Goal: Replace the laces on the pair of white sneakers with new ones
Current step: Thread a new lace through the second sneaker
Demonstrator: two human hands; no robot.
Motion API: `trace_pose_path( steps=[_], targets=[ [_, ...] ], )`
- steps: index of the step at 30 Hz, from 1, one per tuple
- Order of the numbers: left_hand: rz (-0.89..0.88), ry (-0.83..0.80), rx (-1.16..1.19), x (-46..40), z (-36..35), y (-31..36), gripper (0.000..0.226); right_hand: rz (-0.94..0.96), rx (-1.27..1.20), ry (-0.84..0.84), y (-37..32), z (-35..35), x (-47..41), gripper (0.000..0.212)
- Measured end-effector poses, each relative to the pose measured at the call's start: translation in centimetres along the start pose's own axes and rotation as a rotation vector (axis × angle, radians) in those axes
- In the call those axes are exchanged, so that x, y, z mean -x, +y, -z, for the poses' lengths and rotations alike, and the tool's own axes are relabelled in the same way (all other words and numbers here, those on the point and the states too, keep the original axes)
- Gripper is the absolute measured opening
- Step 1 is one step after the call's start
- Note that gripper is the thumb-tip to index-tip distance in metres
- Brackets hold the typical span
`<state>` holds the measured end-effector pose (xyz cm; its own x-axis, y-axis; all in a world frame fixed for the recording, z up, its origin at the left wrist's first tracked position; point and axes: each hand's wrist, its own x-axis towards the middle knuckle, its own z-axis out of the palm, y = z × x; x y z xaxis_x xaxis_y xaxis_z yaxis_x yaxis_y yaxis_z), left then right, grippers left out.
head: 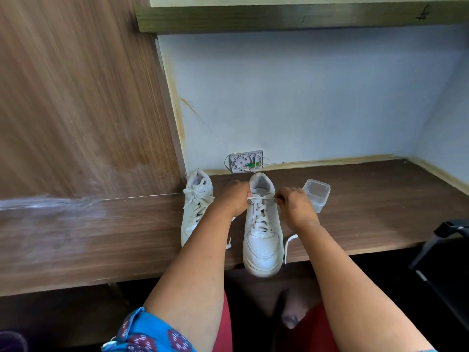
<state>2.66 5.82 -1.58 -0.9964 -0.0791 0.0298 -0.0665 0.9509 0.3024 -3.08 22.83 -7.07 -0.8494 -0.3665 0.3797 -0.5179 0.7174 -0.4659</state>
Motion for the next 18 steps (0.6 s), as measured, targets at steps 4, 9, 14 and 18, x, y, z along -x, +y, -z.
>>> trace_pose_path(
  steps=[4,9,14,18],
  targets=[
    [0.068,-0.150,0.047,0.7,0.4,0.4,0.024,-0.238,-0.102,-0.186,-1.0,0.4,0.1,0.016],
    [0.083,-0.468,0.259,1.9,0.7,0.6,0.027,-0.673,-1.189,-0.514,-2.0,2.8,0.9,0.026],
    [0.147,-0.539,0.019,2.0,0.6,2.4,0.023,-0.680,-1.337,-0.530,-4.3,0.9,1.3,0.024],
    [0.276,-0.034,0.091,1.1,0.9,2.2,0.026,-0.542,-0.942,-0.327,-4.2,0.1,1.3,0.020]
  ],
)
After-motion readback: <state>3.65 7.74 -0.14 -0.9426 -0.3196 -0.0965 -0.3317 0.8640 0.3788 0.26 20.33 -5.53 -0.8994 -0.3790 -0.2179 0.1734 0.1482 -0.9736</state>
